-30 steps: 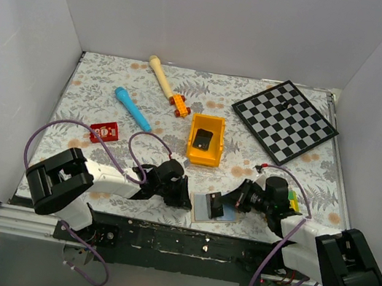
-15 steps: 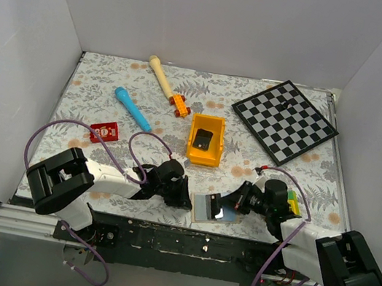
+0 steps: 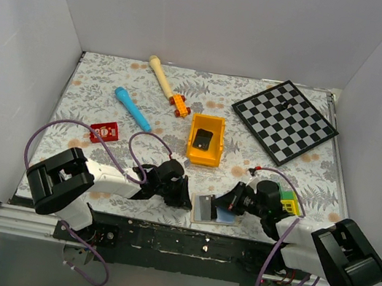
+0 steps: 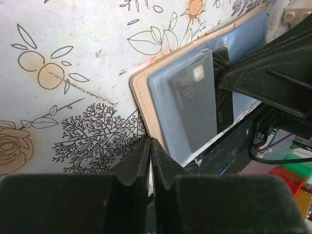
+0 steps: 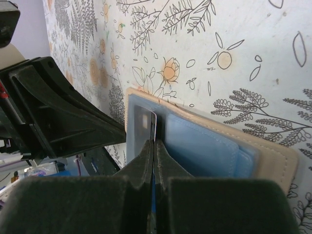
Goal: Put the credit cards into the card holder
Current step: Insert the credit card into the card holder.
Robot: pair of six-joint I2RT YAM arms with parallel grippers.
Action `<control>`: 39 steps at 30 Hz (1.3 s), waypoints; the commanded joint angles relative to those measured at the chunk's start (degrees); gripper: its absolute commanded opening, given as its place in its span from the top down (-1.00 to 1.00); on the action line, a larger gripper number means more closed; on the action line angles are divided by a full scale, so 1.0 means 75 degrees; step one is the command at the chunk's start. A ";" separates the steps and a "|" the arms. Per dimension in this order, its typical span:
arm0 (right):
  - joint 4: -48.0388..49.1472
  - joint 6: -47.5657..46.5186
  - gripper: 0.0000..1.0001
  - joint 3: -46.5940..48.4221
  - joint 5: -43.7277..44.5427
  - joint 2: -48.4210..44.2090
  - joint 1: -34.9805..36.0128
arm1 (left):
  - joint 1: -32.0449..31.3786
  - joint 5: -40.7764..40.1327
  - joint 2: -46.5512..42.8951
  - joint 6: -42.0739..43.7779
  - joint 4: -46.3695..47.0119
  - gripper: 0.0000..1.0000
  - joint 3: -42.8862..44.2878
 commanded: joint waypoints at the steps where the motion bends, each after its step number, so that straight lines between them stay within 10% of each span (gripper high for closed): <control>1: 0.0049 0.0308 0.97 -0.0344 0.0657 -0.0016 0.0322 | -0.0035 -0.0064 -0.0005 0.0045 0.0029 0.93 0.0088; 24: -0.0046 0.0649 0.97 -0.0063 0.1455 0.0159 0.1201 | -0.0047 -0.0053 -0.0040 0.0080 0.0076 0.94 0.0088; 39: -0.3991 -0.0510 -0.26 0.0838 0.2181 -0.2697 0.1225 | -0.0047 -0.0076 -0.0052 0.0056 0.0053 0.95 0.0041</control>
